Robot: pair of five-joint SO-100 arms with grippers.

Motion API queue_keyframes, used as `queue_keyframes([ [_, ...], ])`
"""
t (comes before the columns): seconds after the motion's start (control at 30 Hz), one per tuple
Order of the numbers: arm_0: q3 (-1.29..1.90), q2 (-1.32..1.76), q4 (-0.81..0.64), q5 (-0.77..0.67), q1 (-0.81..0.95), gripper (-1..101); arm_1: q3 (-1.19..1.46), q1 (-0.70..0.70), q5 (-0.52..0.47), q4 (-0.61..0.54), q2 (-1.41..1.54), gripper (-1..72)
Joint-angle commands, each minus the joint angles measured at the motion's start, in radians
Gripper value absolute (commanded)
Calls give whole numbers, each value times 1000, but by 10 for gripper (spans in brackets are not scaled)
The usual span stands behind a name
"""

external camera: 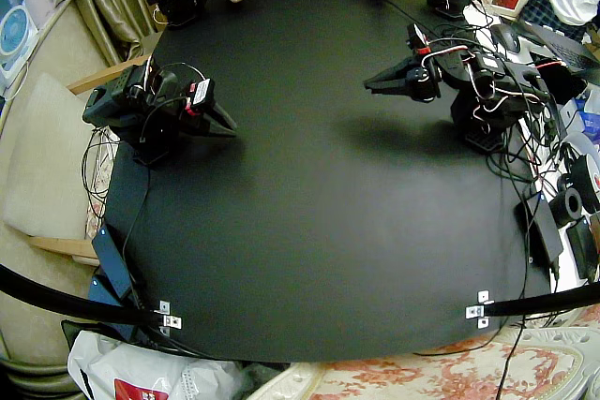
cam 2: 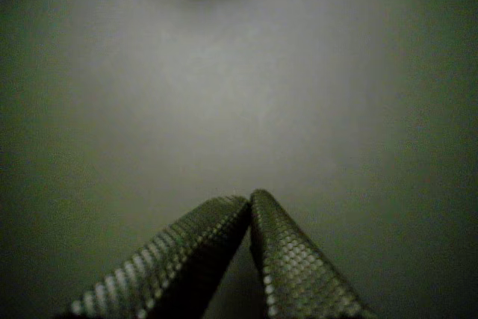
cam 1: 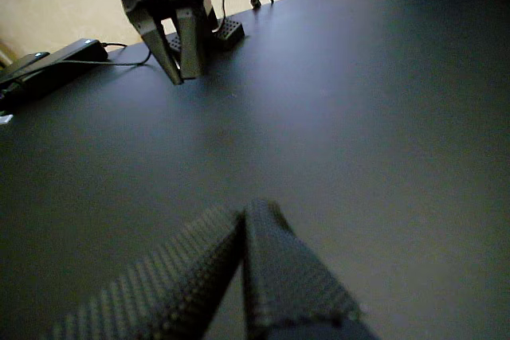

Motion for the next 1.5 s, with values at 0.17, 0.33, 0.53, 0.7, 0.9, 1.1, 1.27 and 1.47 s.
queue_keyframes([
  [0.17, 15, 25, 8, 6, 6, 0, -12, 6, 17, -6, 18, -5],
  [0.33, 15, 25, 14, 6, 14, 0, -12, 9, 43, -23, 18, -5],
  [0.53, 15, 25, 9, 5, 14, 0, -12, -14, 32, -43, 18, -5],
  [0.7, 15, 25, 14, 2, 21, 0, -12, -32, 35, -46, 18, -5],
  [0.9, 15, 25, 57, 2, 17, 0, -12, -31, 41, -6, 18, -5],
  [1.1, 15, 25, 77, -2, 11, 0, -12, -54, 15, 31, 20, -5],
  [1.27, 15, 25, 77, 2, -5, 0, -17, -91, 38, 101, 20, -5],
  [1.47, 15, 25, 77, 6, 11, 0, -28, -172, 40, 106, 20, -5],
])
